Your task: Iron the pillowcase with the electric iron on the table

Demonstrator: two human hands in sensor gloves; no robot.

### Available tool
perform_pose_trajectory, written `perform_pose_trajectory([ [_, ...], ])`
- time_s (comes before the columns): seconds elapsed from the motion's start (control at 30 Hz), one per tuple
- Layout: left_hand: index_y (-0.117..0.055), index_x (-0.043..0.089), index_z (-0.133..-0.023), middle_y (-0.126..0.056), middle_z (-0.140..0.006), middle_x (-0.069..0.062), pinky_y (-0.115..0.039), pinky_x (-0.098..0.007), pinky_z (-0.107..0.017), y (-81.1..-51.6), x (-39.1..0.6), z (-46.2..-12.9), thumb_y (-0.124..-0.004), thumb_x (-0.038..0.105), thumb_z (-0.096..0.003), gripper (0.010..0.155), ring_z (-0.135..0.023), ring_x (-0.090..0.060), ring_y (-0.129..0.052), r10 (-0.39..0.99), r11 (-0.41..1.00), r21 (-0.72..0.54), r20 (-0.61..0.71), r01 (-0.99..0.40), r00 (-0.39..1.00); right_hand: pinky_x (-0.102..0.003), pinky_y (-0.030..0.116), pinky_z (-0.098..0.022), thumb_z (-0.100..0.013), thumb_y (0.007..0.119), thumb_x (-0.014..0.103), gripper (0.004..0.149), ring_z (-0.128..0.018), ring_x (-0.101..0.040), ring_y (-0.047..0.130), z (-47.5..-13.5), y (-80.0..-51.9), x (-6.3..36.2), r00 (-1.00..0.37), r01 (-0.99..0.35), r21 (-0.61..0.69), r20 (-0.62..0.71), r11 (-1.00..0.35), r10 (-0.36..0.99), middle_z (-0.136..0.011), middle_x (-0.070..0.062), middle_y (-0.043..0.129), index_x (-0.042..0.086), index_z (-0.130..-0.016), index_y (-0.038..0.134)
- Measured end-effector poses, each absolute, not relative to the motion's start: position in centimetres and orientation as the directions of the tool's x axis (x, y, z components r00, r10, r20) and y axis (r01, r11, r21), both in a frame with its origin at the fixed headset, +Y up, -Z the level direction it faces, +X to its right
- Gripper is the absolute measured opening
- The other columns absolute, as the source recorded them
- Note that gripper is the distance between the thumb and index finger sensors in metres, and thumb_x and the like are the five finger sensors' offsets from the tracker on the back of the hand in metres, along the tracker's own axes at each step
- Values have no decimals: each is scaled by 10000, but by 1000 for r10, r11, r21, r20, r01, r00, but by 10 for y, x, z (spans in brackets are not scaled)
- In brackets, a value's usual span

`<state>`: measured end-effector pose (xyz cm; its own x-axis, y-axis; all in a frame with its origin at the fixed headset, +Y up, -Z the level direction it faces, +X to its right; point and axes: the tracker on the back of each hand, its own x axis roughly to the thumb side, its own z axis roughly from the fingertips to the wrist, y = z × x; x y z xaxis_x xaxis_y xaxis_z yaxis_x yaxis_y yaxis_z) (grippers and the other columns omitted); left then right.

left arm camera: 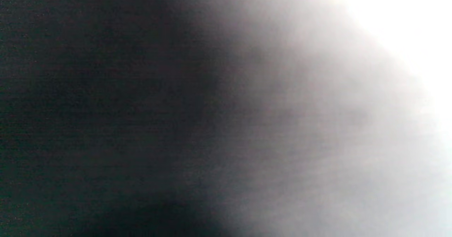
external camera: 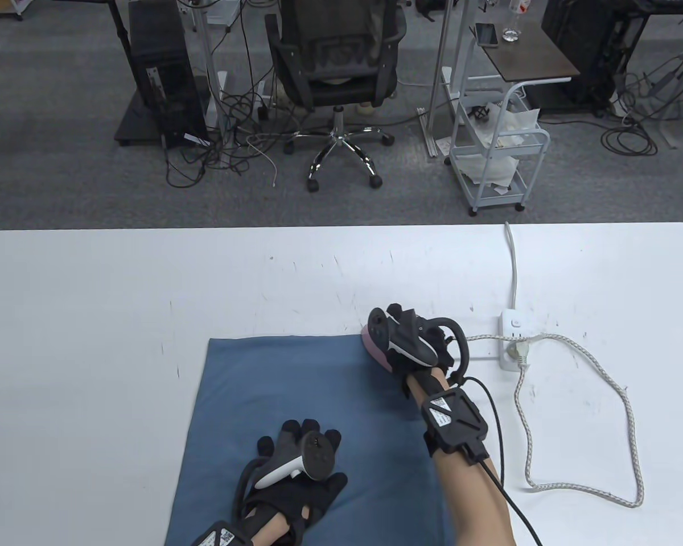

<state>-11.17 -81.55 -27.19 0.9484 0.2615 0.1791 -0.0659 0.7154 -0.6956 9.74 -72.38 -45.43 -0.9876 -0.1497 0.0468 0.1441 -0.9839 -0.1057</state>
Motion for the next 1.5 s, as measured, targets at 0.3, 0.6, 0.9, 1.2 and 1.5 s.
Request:
perform_pose_trajectory([
  [0.3, 198, 413, -957, 370, -974, 12, 151, -696, -573, -815, -112, -272, -335, 649, -480, 754, -885, -346, 368, 261, 716, -695, 179, -66, 948, -385, 902, -394, -449, 694, 562, 684, -285, -90, 955, -446, -721, 145, -990, 140, -71, -41, -988, -137, -482, 61, 943, 161, -1000, 640],
  [0.6, 196, 412, -958, 368, -975, 10, 149, -697, -573, -815, -112, -272, -338, 648, -480, 755, -886, -348, 365, 261, 716, -695, 179, -66, 949, -439, 871, -473, -461, 685, 554, 651, -410, -140, 984, -434, -696, 157, -998, -15, -4, -53, -1000, 15, -593, 33, 944, 141, -964, 666],
  [0.9, 57, 398, -1030, 204, -1078, -21, -10, -714, -675, -804, -111, -276, -397, 639, -484, 750, -996, -394, 183, 202, 785, -619, 228, -18, 953, -523, 682, -593, -501, 752, 502, 584, -741, -352, 786, -396, -613, 203, -897, -438, 168, -153, -883, 416, -843, -20, 893, 215, -997, 639],
  [1.2, -6, 386, -1058, 60, -1149, -50, -74, -691, -725, -732, -128, -292, -421, 629, -488, 746, -1062, -381, 56, 151, 914, -406, 270, -30, 951, -402, 727, -481, -487, 800, 457, 579, -759, -364, 758, -351, -575, 280, -750, -644, 26, -218, -765, 624, -892, -16, 887, 223, -997, 660],
  [1.5, -39, 387, -1070, 32, -1166, -53, -87, -701, -731, -663, -172, -295, -439, 630, -494, 742, -1075, -384, 36, 205, 972, -164, 225, -171, 953, -383, 860, -486, -484, 836, 384, 549, -824, -399, 810, -314, -590, 355, -580, -699, -290, -306, -654, 755, -973, -23, 820, 225, -972, 641],
])
